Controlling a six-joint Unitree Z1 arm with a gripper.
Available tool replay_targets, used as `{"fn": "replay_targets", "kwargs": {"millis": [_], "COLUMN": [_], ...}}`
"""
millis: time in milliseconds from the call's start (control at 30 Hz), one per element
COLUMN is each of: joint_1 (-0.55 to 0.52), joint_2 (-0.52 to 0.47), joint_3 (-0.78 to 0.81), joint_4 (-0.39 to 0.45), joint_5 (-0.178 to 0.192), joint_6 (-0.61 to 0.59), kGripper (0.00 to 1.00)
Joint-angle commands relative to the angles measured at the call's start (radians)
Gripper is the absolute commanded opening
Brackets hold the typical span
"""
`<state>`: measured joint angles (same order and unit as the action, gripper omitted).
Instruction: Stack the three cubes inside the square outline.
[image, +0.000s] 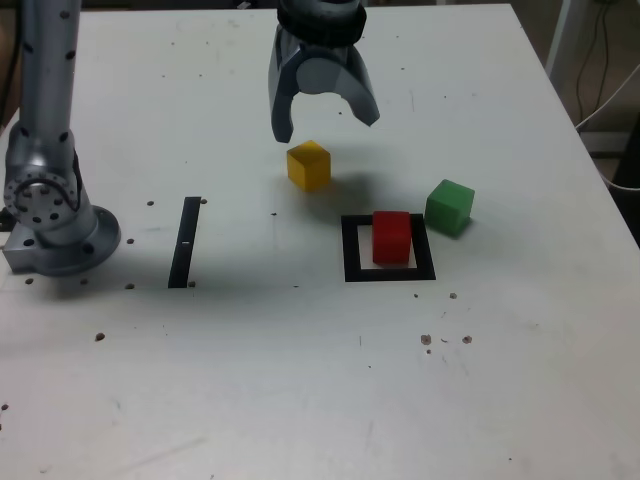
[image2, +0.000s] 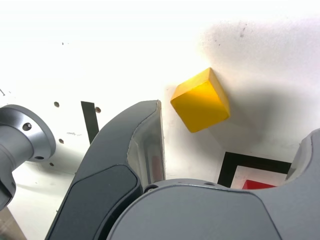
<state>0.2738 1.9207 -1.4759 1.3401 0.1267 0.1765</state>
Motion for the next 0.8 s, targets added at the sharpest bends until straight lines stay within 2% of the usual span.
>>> {"fn": "replay_targets", "kwargs": {"millis": [0,200,367,533,767], "joint_1": [0.009,0.026,0.031,0.038,0.043], "joint_2": [0.0,0.005,0.008,0.021,0.027], "joint_3": [0.003,0.014,0.039,0.061,0.061], "joint_4": [-0.013,-0.027,-0.019,-0.012,-0.021], "joint_5": [-0.004,-0.016,-0.032,-0.068,-0.108], "joint_6": [0.002,-0.018,-0.114,-0.233,-0.326], "kGripper": [0.97,0.97,0.97,0.97,0.97]}}
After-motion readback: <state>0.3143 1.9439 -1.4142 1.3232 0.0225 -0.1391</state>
